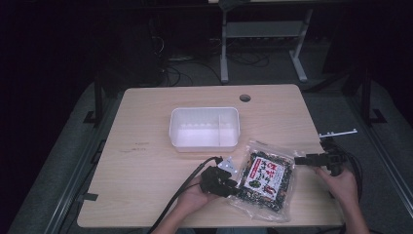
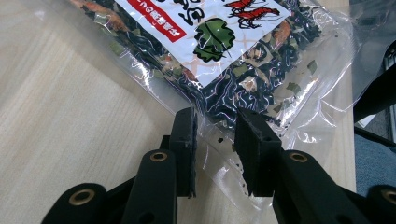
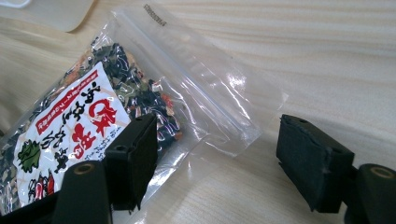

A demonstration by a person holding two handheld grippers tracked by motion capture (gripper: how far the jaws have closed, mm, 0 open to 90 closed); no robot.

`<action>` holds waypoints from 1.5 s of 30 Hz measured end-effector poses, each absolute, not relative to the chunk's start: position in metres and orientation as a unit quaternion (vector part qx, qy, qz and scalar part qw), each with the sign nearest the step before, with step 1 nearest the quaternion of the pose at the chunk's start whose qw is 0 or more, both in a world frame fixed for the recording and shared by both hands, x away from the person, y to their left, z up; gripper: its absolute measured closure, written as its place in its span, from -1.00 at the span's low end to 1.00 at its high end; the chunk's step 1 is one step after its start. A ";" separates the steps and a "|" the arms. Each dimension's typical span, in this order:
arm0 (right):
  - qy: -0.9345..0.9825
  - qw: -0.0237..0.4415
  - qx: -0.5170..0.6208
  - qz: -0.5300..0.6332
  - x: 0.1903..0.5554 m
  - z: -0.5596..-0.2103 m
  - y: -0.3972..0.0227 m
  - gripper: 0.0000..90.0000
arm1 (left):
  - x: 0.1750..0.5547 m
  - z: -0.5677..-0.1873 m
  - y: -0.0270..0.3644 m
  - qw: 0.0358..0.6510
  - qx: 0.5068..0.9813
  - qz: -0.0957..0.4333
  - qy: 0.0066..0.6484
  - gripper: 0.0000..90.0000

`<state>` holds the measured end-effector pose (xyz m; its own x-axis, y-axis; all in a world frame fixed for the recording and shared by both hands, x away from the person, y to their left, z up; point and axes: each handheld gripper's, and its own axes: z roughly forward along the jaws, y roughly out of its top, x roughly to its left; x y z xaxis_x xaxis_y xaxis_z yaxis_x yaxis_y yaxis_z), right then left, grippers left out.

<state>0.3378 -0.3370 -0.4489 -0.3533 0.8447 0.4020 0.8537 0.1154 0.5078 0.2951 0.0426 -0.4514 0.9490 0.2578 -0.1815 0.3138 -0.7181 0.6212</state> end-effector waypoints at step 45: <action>-0.743 0.091 -0.544 -0.379 0.332 -0.460 -0.342 1.00 | 0.298 -0.453 0.042 0.344 0.927 -0.041 0.147 0.38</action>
